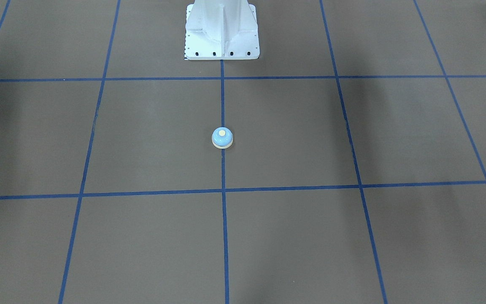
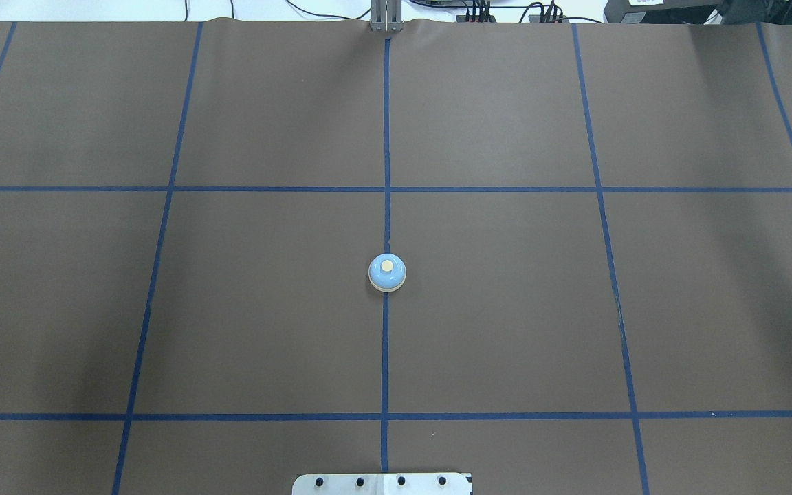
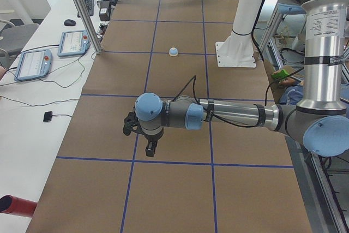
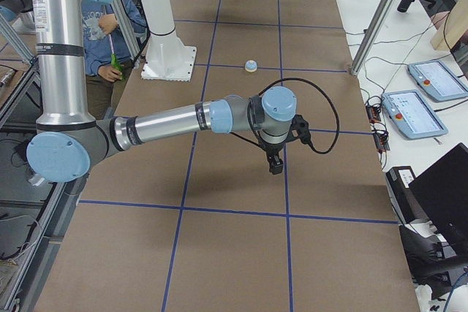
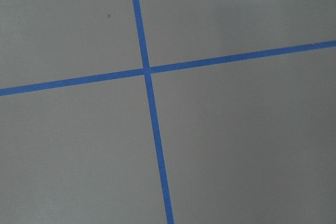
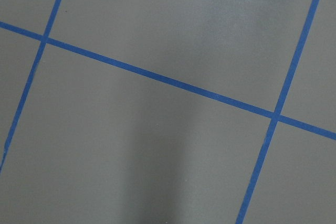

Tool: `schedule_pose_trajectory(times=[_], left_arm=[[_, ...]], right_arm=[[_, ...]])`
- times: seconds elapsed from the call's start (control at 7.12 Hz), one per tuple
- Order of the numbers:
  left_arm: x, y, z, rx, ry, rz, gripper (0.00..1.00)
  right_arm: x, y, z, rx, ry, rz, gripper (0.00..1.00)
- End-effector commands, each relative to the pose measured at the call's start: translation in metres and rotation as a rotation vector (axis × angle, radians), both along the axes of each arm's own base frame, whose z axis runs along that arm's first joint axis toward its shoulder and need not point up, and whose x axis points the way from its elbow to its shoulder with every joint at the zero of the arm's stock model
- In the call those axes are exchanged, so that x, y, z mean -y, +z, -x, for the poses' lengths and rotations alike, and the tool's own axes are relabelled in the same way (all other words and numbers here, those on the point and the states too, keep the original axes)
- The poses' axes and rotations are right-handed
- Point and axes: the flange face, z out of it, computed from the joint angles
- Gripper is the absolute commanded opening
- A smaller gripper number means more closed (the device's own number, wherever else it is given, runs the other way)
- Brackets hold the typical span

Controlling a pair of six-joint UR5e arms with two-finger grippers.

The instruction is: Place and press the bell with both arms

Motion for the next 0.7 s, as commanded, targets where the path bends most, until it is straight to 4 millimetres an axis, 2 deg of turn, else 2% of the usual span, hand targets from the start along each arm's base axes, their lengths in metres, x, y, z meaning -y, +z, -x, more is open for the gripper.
schedule_pose_trajectory(times=[0.0, 0.56], left_arm=[[0.0, -0.0016, -0.0004, -0.007, 0.0, -0.001, 1.0], [-0.0007, -0.0027, -0.0007, -0.011, 0.002, -0.004, 1.0]], right_arm=[[0.0004, 0.0006, 0.0012, -0.003, -0.007, -0.005, 1.0], [0.0032, 0.0021, 0.0052, -0.004, -0.014, -0.001, 1.0]])
